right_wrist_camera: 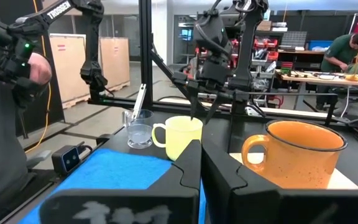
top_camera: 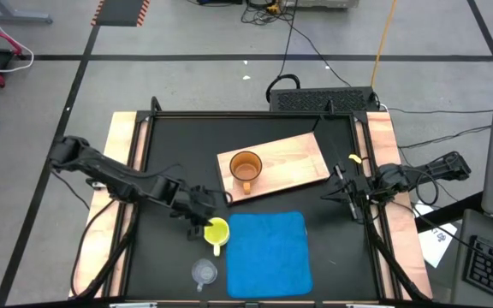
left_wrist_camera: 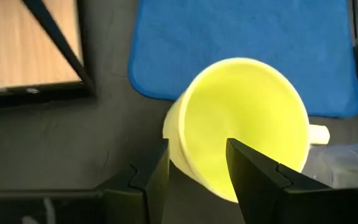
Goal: Stack small to large cups/mugs on shelf
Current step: Put the yellow mug on the shelf
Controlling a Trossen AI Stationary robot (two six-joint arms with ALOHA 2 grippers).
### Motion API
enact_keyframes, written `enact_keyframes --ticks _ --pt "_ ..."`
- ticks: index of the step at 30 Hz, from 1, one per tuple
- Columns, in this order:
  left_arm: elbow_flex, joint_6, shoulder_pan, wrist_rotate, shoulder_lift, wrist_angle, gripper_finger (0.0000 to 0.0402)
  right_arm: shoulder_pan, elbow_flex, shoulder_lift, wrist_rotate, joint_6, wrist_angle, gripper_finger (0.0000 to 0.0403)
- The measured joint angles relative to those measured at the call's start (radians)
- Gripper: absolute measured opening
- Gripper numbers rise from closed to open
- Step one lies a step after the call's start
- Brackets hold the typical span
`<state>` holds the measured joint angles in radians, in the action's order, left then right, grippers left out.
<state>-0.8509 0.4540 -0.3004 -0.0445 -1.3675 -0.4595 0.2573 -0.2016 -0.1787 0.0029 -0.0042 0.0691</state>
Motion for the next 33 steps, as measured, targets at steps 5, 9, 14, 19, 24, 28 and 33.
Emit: enact_keyframes --ticks 5,9,14,19,24,28,33 --pt "0.000 0.001 0.000 -0.009 -0.015 0.000 0.0161 0.000 0.000 0.000 0.000 0.000 0.001 0.0000" --pt "0.000 0.000 0.000 -0.024 -0.027 -0.004 0.0161 0.000 0.000 0.000 0.000 0.000 0.001 0.0000" --pt "0.000 -0.008 0.015 -0.050 -0.052 0.000 0.0161 0.000 0.000 0.000 0.000 0.000 0.001 0.0000" --pt "0.000 -0.024 0.022 -0.040 -0.065 0.010 0.0161 0.000 0.000 0.000 0.000 0.000 0.001 0.0000" --pt "0.001 -0.042 0.026 -0.037 -0.064 0.011 0.0161 0.000 0.000 0.000 0.000 0.000 0.001 0.0000" --pt "0.001 -0.043 0.025 -0.037 -0.065 0.017 0.0157 0.000 0.000 0.000 0.000 0.000 0.001 0.0000" --pt "0.001 -0.042 0.025 -0.037 -0.065 0.016 0.0113 0.000 0.000 0.000 0.000 0.000 0.001 0.0000"
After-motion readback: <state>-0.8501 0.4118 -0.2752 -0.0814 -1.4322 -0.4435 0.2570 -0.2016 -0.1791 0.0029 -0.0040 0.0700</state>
